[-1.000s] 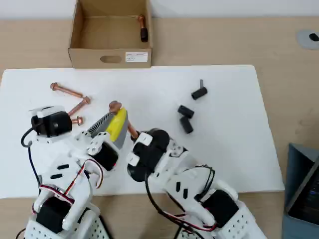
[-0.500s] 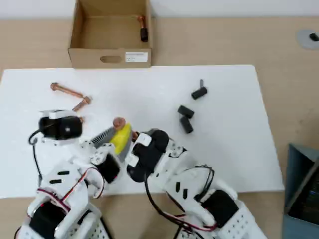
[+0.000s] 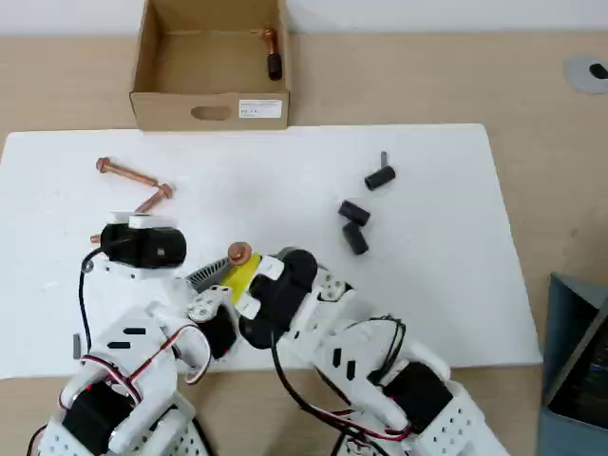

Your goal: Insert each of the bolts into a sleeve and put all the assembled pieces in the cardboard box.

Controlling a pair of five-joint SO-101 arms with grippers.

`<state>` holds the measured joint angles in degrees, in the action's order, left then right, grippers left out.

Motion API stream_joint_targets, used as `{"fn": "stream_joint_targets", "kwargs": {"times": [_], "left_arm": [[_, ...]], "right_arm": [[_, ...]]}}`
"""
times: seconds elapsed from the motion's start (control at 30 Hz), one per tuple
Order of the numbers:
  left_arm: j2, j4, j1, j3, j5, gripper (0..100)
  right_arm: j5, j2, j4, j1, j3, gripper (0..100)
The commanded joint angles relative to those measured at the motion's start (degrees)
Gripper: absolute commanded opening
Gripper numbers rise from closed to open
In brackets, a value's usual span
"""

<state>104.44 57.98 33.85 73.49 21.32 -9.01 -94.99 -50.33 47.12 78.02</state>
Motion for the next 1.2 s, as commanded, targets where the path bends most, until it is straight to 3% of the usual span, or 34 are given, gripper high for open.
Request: {"fn": "stream_joint_targets", "kwargs": {"times": [0.0, 0.17, 0.33, 0.7, 0.8, 0.9, 1.0, 1.17], "left_arm": [[0.0, 0.9, 0.7, 0.1, -3.2, 6], [0.0, 1.7, -4.2, 0.1, -6.1, 20], [0.0, 1.8, -8.7, -1.5, -7.9, 21], [0.0, 9.1, -9.1, -12.5, -7.6, 21], [0.0, 9.8, -9.2, -14.3, -7.9, 15], [0.0, 9.4, -12.8, -14.5, -8.0, 0], [0.0, 9.4, -18.7, -13.0, -8.1, 1], [0.0, 9.3, -29.6, -5.5, -16.8, 0]], "right_arm": [[-0.4, -1.0, 1.7, 0.5, -1.7, 0.9], [-0.4, -1.0, 1.7, 0.5, -1.7, 0.9], [-0.4, -1.0, 1.7, 0.5, -1.5, 0.9], [-0.4, -1.0, 1.7, 0.4, -1.3, 0.9], [-0.4, -1.0, 1.7, -1.7, -1.3, 0.9], [-0.4, -1.0, 1.7, -5.1, -1.3, 0.9], [-0.1, -1.0, 1.4, -8.3, -1.4, 0.9], [3.4, -0.7, 1.5, -15.3, -1.3, 0.9]]}}
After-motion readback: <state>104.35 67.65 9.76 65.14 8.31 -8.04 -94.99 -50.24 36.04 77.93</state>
